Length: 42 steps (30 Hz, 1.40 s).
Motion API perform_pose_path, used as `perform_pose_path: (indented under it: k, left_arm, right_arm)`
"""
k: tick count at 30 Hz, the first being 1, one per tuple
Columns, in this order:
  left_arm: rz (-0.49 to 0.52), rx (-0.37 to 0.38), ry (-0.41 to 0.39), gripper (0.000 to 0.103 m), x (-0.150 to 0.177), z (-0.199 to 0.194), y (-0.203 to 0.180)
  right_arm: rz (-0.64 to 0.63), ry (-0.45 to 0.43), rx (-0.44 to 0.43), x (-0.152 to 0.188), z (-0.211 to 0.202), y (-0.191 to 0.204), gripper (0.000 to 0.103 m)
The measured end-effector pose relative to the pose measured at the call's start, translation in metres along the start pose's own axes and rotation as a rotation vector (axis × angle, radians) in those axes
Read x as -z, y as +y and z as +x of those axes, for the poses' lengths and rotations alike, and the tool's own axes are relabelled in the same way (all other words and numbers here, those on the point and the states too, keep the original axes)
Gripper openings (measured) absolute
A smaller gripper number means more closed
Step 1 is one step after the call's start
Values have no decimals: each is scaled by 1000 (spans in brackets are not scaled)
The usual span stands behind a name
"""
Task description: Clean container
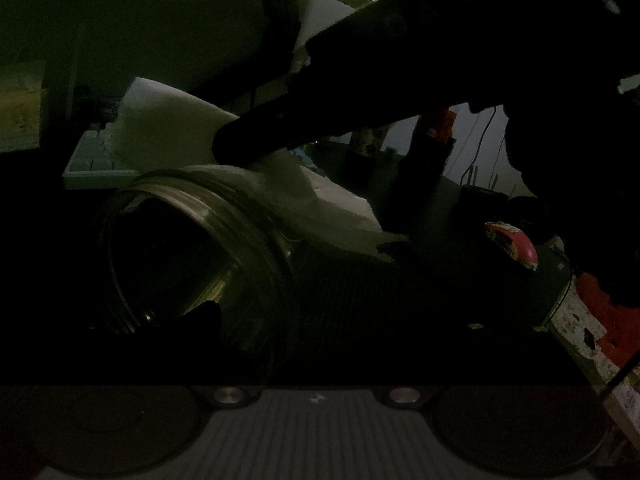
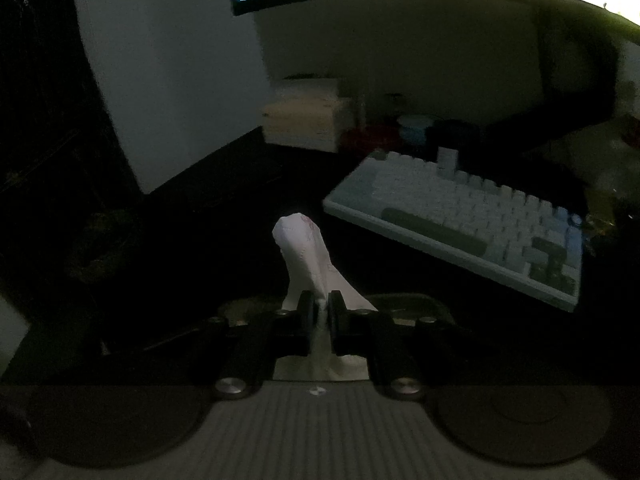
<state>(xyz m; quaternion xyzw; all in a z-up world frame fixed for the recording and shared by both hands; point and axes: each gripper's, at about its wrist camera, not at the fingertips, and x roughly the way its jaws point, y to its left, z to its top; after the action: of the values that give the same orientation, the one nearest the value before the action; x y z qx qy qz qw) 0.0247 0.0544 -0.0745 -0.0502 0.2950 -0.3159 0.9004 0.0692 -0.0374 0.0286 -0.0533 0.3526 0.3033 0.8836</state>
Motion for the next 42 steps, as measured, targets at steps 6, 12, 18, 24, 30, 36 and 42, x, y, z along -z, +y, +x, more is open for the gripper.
perform_pose_path:
  k: [6, 12, 18, 24, 30, 36, 42]
  left_arm:
    - [-2, 4, 0, 103, 0, -1, 1]
    - [3, 2, 0, 103, 0, 2, 0]
    - [4, 2, 0, 103, 0, 4, 2]
    - [6, 3, 0, 103, 1, 3, 2]
    - [6, 4, 0, 103, 0, 3, 2]
    - [6, 2, 0, 103, 0, 3, 1]
    - [7, 2, 0, 103, 0, 4, 1]
  right_arm:
    - [17, 7, 55, -1, 0, -10, 11]
    - [5, 1, 59, 0, 0, -11, 11]
    - [8, -1, 53, -1, 1, -17, 11]
    - [9, -5, 53, -1, 1, -19, 11]
    - [11, -5, 51, -1, 1, -19, 11]
    - [12, -6, 51, -1, 1, -20, 11]
    - [15, -8, 52, -1, 1, -19, 11]
